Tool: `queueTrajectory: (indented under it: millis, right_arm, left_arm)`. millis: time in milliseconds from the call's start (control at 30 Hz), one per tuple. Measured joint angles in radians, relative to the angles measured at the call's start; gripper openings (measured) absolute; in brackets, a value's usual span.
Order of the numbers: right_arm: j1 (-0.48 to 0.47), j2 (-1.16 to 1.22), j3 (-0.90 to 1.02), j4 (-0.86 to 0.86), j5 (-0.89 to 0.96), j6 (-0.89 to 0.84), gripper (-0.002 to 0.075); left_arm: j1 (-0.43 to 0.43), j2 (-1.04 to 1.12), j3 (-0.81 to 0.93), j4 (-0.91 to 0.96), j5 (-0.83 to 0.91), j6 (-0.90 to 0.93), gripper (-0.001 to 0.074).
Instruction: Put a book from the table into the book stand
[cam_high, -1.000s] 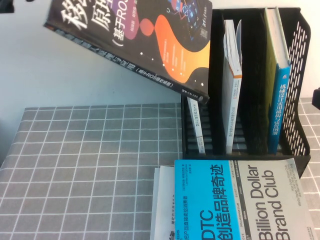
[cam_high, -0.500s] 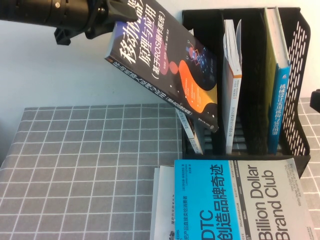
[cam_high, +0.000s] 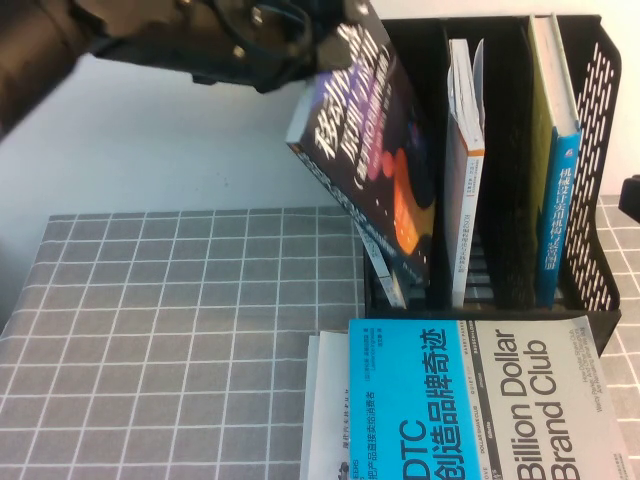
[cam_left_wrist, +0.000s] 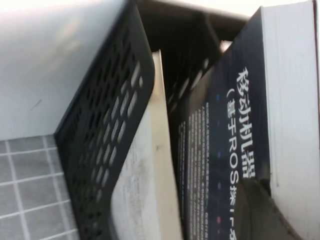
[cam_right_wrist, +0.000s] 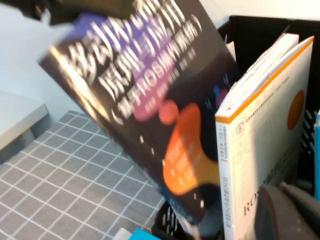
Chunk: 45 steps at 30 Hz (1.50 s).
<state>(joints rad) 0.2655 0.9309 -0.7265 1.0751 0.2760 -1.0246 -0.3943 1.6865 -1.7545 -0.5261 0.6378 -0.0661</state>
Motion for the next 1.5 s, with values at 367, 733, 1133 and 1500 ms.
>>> queueTrajectory:
  millis: [367, 733, 1133, 1500]
  right_arm:
    - [0.0, 0.0, 0.0, 0.025, 0.029, 0.0, -0.0003]
    - [0.0, 0.0, 0.0, 0.027, 0.135, 0.0, -0.0003]
    - [0.0, 0.0, 0.0, -0.31, 0.864, 0.201, -0.0003]
    - [0.0, -0.089, 0.0, -1.142, 0.877, 0.819, -0.0003]
  left_arm:
    - [-0.113, 0.074, 0.0, 0.249, -0.12, -0.074, 0.0115]
    - [-0.13, 0.14, -0.002, 0.247, -0.184, -0.081, 0.0299]
    - [-0.13, 0.127, -0.319, 0.256, 0.386, 0.08, 0.003]
    - [-0.083, -0.019, -0.329, 0.25, 0.557, 0.178, 0.0001]
